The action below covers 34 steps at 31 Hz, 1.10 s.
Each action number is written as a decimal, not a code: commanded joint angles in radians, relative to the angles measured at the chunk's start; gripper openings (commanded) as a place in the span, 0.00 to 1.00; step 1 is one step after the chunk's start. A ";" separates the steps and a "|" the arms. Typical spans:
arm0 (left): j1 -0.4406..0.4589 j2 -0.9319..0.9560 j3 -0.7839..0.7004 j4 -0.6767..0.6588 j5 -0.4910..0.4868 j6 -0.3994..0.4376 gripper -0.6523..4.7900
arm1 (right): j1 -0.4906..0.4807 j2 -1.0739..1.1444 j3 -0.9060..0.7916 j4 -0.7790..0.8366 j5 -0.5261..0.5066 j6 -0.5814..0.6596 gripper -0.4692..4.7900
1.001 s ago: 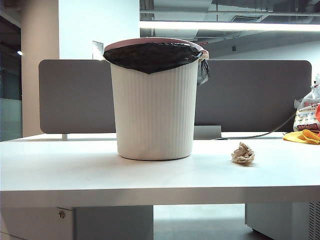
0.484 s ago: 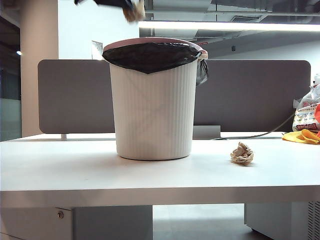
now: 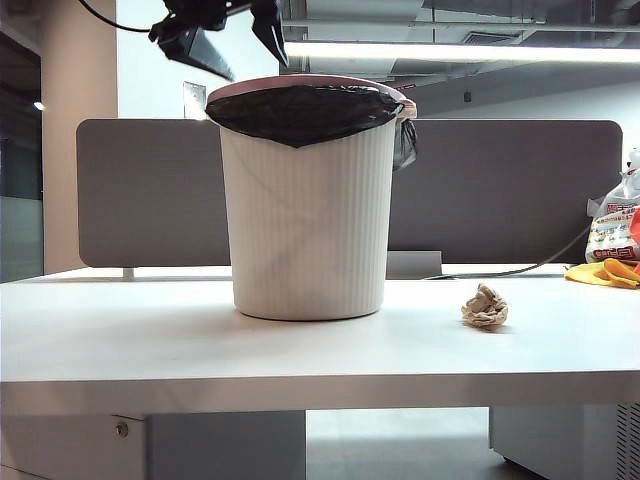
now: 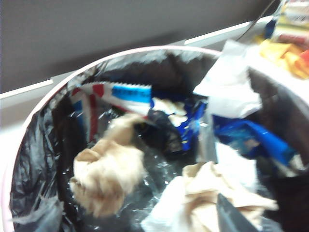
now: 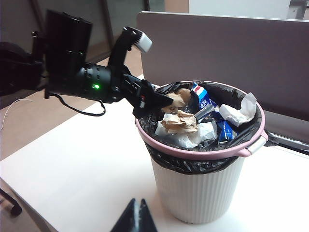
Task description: Pick up all the trash on the table and put it in the trash can.
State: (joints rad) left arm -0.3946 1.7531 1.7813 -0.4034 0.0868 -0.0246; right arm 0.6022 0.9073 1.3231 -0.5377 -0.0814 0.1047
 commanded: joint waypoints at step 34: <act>-0.476 0.190 0.009 -0.051 0.007 -0.171 1.00 | 0.002 -0.421 -0.205 -0.353 0.200 0.131 0.08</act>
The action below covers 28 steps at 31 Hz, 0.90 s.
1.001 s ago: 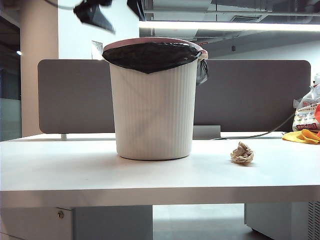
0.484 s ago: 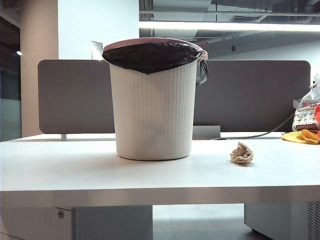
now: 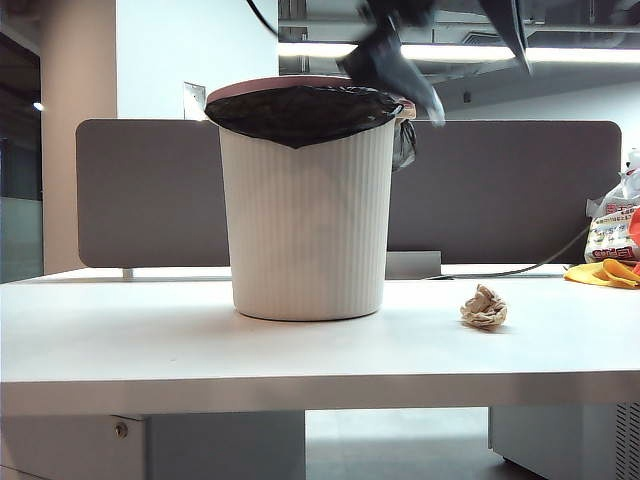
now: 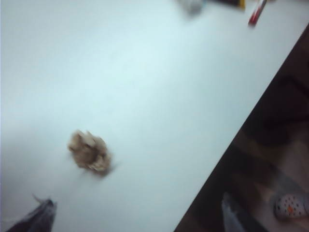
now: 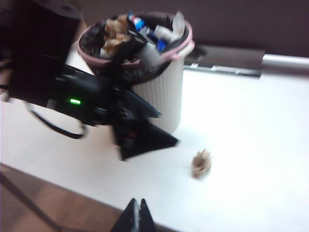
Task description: Pick up all the trash on the table and put it in the trash can.
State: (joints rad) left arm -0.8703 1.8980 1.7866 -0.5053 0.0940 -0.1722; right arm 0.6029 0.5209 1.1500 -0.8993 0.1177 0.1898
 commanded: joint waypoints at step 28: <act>0.028 0.389 0.004 0.478 -0.115 -0.067 1.00 | 0.001 -0.046 -0.052 0.014 0.008 0.045 0.08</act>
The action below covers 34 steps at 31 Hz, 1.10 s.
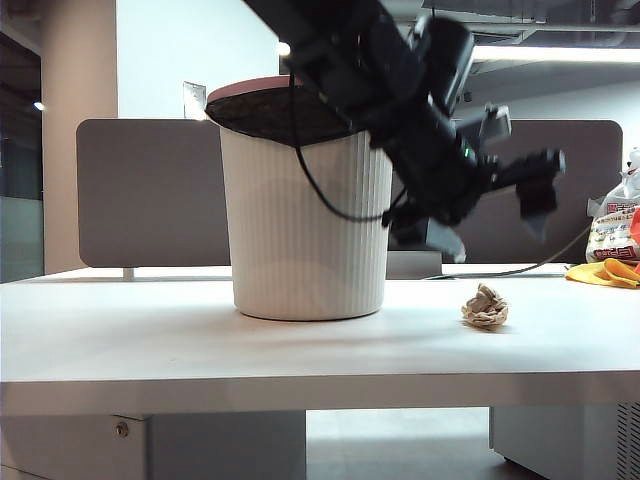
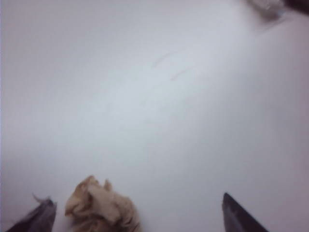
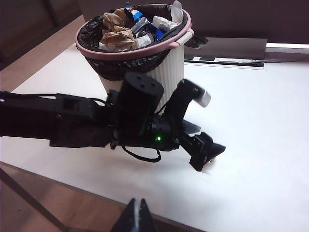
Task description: Pick up all the trash on the table and put it in the trash can.
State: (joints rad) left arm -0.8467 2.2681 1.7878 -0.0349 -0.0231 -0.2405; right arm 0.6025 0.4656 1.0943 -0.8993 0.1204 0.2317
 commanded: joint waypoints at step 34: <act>0.018 0.107 0.005 0.112 0.045 -0.134 0.11 | 0.002 0.078 0.004 0.058 -0.055 -0.027 0.08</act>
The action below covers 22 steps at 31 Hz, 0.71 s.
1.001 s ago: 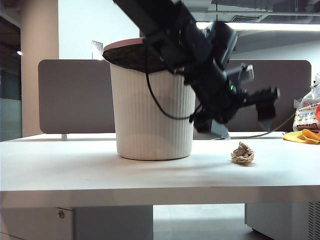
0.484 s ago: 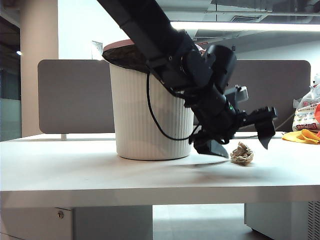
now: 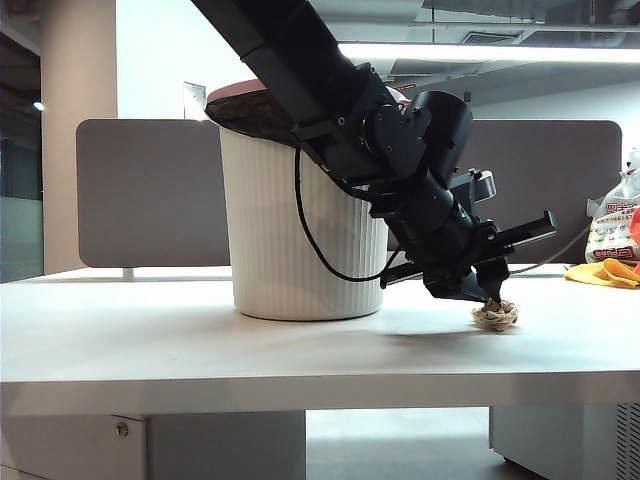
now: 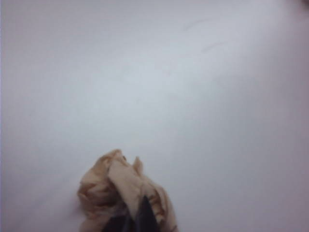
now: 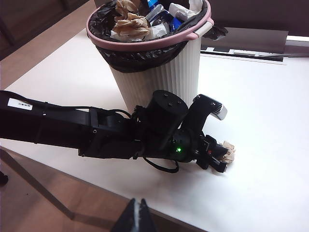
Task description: Pick up all the trash on the table and put it in the trash can.
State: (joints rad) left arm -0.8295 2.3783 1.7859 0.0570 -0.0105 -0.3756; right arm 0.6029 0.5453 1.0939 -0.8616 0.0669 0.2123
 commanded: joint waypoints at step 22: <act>0.040 -0.562 0.008 -0.007 0.204 0.267 0.11 | 0.001 0.001 0.006 0.315 0.006 -0.129 0.08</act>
State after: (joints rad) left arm -0.8104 1.8576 1.7912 0.0761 0.2100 -0.1619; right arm 0.6029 0.5423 1.0939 -0.6125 0.0689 0.1143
